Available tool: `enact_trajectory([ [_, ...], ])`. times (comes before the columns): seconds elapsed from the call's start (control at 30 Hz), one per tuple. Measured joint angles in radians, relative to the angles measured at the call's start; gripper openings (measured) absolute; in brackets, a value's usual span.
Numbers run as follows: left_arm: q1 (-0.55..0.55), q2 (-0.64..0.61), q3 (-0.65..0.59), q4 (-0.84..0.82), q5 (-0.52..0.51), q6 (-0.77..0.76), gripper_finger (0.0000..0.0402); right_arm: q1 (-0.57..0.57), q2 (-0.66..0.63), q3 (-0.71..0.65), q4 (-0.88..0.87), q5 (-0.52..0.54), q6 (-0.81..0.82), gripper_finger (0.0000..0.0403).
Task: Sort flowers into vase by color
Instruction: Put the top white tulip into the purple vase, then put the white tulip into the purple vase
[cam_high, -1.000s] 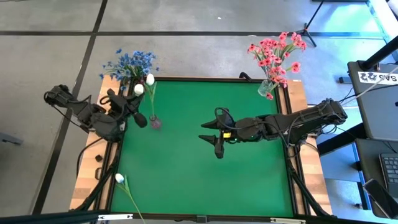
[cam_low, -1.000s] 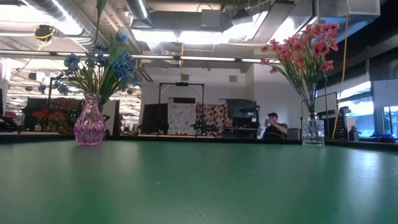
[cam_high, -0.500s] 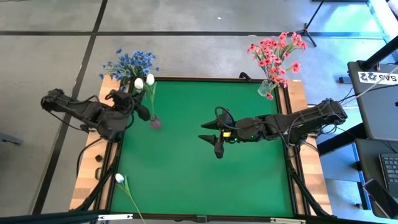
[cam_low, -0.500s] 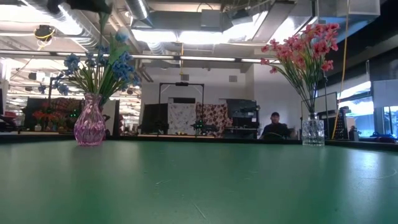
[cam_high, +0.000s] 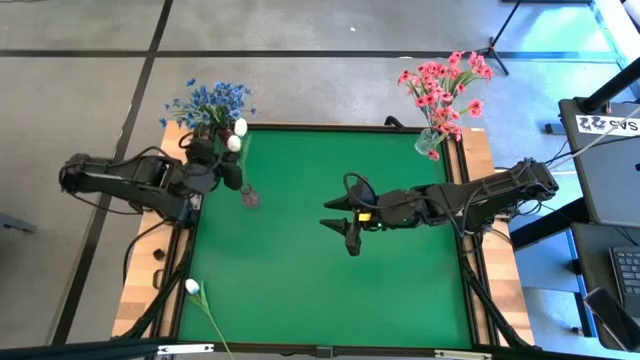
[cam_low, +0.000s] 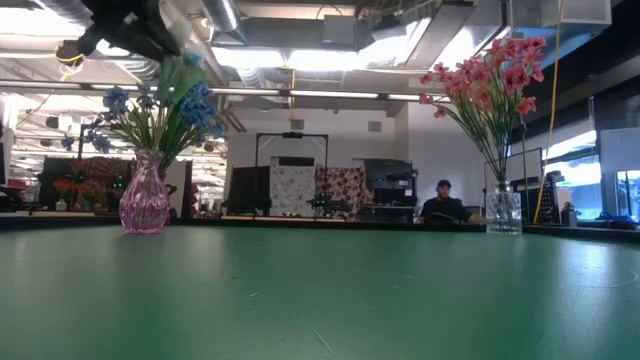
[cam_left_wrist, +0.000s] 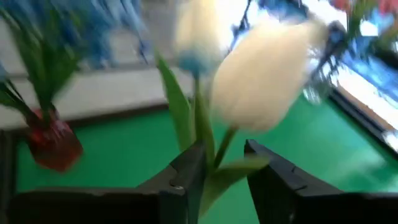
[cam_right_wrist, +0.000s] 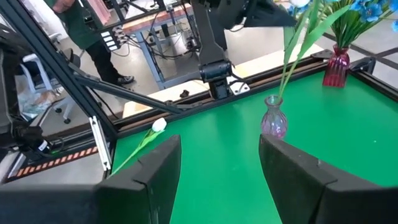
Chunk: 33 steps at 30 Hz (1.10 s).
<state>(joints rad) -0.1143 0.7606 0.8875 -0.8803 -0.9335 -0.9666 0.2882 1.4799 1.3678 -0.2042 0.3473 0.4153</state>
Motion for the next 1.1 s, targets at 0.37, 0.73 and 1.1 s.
enact_trajectory([
  [0.37, 0.081, -0.056, 0.129, -0.2, 0.468, -0.056, 0.0133, 0.0, 0.0, 0.0, -0.04, 0.0, 0.003, 0.0214],
  [0.73, -0.077, -0.015, 0.153, -0.201, 0.867, -0.253, 0.0133, 0.0, 0.0, 0.0, -0.124, 0.0, -0.001, 0.0214],
  [1.1, -0.493, 0.3, 0.106, -0.096, 0.984, -0.793, 0.0133, -0.014, 0.001, 0.0, -0.277, 0.007, -0.106, 0.0214],
])
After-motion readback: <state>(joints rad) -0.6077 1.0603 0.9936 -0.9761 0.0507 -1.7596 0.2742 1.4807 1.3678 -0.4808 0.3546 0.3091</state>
